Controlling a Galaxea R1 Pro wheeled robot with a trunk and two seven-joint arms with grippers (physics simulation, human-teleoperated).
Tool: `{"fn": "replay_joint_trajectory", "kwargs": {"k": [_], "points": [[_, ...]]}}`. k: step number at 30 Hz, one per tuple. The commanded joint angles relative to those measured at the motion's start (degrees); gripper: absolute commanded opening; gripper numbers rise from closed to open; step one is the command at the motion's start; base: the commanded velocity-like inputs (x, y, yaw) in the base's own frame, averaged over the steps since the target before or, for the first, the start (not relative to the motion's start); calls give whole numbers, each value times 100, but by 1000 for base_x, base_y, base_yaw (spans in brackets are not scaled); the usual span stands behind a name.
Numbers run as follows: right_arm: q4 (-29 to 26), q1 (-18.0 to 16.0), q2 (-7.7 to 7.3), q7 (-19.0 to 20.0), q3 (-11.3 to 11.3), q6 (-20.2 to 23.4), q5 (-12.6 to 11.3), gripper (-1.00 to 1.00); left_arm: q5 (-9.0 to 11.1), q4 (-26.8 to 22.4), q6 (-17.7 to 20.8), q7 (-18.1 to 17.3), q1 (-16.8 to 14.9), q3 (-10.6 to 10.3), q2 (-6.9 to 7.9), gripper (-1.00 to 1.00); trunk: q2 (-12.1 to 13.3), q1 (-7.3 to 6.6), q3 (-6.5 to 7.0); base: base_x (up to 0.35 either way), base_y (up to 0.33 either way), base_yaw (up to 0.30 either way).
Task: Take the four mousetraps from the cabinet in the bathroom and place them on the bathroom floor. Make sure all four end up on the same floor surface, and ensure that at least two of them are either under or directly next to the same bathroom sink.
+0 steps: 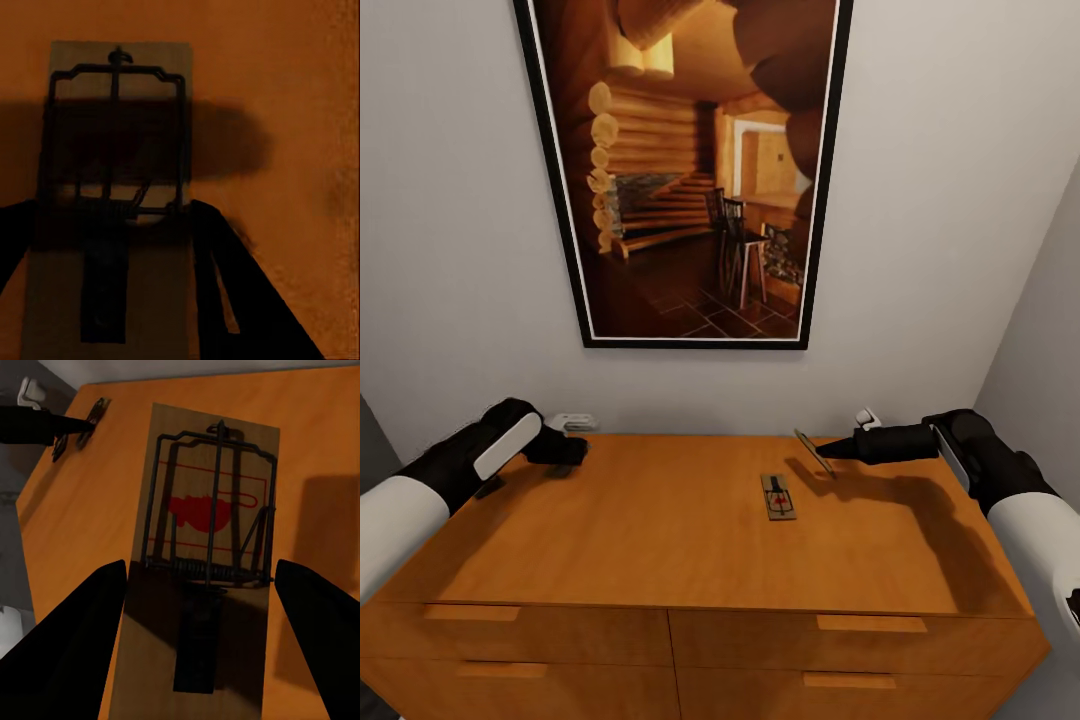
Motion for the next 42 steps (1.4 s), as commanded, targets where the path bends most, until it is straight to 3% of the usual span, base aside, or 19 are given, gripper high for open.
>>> {"fn": "replay_joint_trajectory", "kwargs": {"k": [1, 5, 10, 15, 21, 34, 39, 42], "points": [[-2, -5, -6, 9, 20, 51, -17, -100, 154, -133, 5, 50, 21, -23, 13, -100, -3, 1, -9, 0, 0, 0], [-2, -5, -6, 9, 20, 51, -17, -100, 160, -625, 46, 50, 15, 64, 49, -100, -3, 1, -9, 0, 0, 0], [-2, -5, -6, 9, 20, 51, -17, -100, 158, -1170, 70, 58, 12, 576, 109, -100, -3, 1, -9, 0, 0, 0], [-2, -5, -6, 9, 20, 51, -17, -100, 158, -1321, 73, 59, 12, 691, 118, -100, -3, 1, -9, 0, 0, 0], [-2, -5, -6, 9, 20, 51, -17, -100, 163, -1416, 73, 59, 13, 707, 115, -100, -3, 1, -9, -85, -16, 0], [-2, -5, -6, 9, 20, 51, -17, -100, 163, -1321, 61, 59, 20, 652, 105, -100, -3, 1, -9, -316, -5, 0], [-2, -5, -3, 9, 20, 51, -17, -100, 185, -410, -11, 28, 26, 446, -42, -100, -3, 1, -9, -330, 0, 0], [-2, -5, -3, 9, 20, 48, -17, -100, 199, -306, -19, 10, 28, 393, -77, -100, -3, 1, -9, -330, 0, 0]]}}
